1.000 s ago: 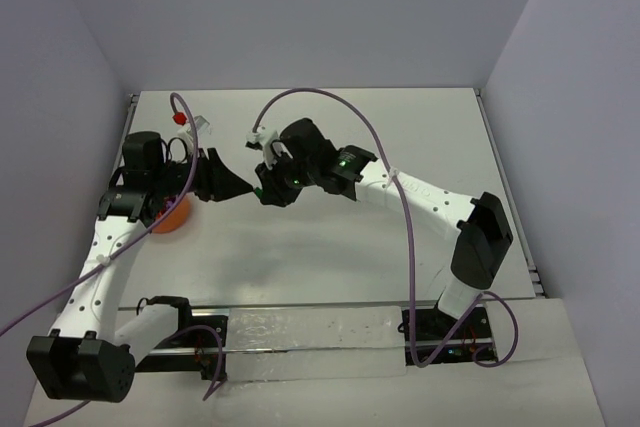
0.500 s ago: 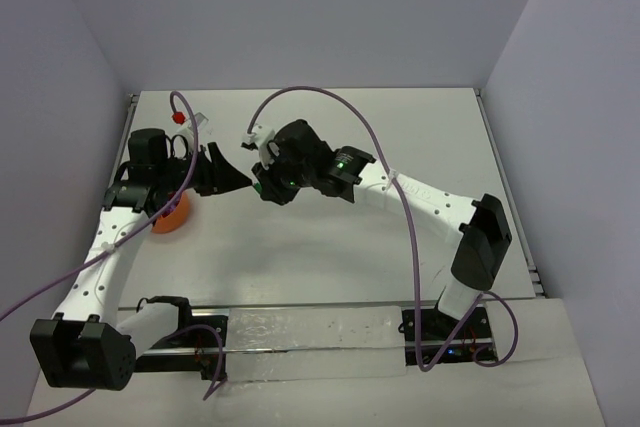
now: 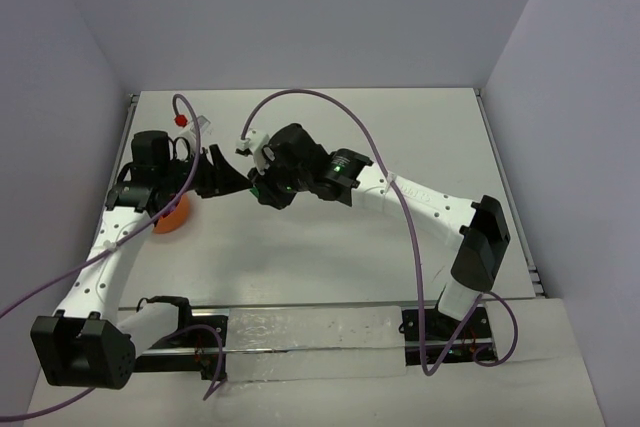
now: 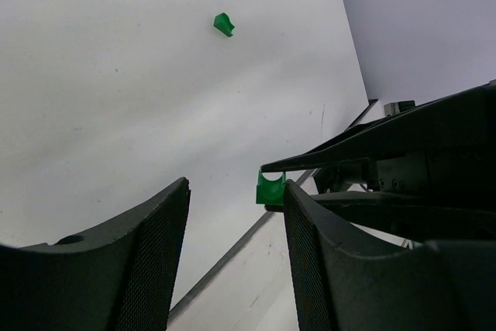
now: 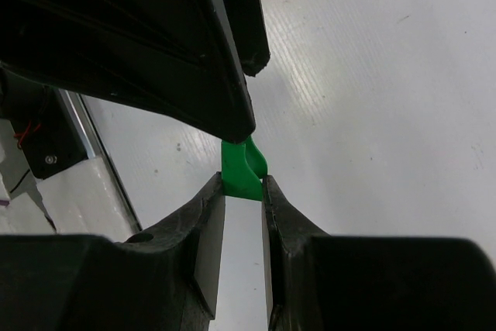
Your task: Sort the legos into containers by color
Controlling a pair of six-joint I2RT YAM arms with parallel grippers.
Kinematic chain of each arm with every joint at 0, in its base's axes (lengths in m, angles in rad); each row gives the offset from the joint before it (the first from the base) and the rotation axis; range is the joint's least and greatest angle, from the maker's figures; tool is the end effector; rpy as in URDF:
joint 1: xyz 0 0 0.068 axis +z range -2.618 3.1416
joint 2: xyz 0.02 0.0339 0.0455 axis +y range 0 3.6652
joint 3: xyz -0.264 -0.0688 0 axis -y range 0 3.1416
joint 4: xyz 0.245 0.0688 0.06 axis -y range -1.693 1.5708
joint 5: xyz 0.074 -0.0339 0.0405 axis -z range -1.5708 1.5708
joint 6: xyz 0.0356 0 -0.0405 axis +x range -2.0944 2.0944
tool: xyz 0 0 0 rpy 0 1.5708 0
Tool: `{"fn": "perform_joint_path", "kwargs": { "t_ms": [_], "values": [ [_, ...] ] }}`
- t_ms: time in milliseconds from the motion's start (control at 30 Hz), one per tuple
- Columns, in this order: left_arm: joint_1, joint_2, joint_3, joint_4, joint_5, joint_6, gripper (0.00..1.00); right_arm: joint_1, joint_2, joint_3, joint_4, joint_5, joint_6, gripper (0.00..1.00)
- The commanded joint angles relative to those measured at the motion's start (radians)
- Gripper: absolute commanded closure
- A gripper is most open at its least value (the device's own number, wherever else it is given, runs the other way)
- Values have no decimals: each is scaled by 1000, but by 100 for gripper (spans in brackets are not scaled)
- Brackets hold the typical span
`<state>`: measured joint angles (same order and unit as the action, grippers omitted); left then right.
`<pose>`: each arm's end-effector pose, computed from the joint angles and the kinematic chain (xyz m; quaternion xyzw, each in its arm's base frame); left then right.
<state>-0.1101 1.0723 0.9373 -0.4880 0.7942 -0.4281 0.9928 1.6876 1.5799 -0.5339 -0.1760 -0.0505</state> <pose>0.2208 -0.0500 0.3141 0.0443 0.8382 -0.4436 0.3142 0.2068 0.3285 0.3438 -0.4779 0.7525 0.2726 0.3620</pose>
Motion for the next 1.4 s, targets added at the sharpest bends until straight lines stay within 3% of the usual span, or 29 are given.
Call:
{"fn": "perform_joint_path", "kwargs": {
  "t_ms": [0,367,767,900,933,1000,1033,1100,1267,1367],
  "values": [
    [-13,-2,-8,29,44,-7,42,12,-3,61,14,20,-16,100],
    [-28,5,-23,74,122,-36,43,14,7,60,14,13,-22,100],
    [-33,17,-23,65,112,-29,82,16,7,81,8,2,-25,100],
    [-31,18,-17,65,100,-32,100,15,8,89,2,-9,-23,98],
    [-29,20,-16,64,97,-31,100,15,9,89,-1,-11,-23,93],
    [-22,21,-8,46,80,-21,100,15,4,85,-7,-18,-23,64],
    [-16,21,0,34,71,-12,100,15,2,81,-8,-21,-23,44],
    [-1,18,18,17,53,9,100,13,-3,74,-12,-20,-17,24],
    [59,-9,40,-45,26,66,100,-11,-20,49,-27,-80,0,8],
    [107,-28,67,-122,10,145,100,-57,-35,23,-40,-152,15,6]
  ]
}}
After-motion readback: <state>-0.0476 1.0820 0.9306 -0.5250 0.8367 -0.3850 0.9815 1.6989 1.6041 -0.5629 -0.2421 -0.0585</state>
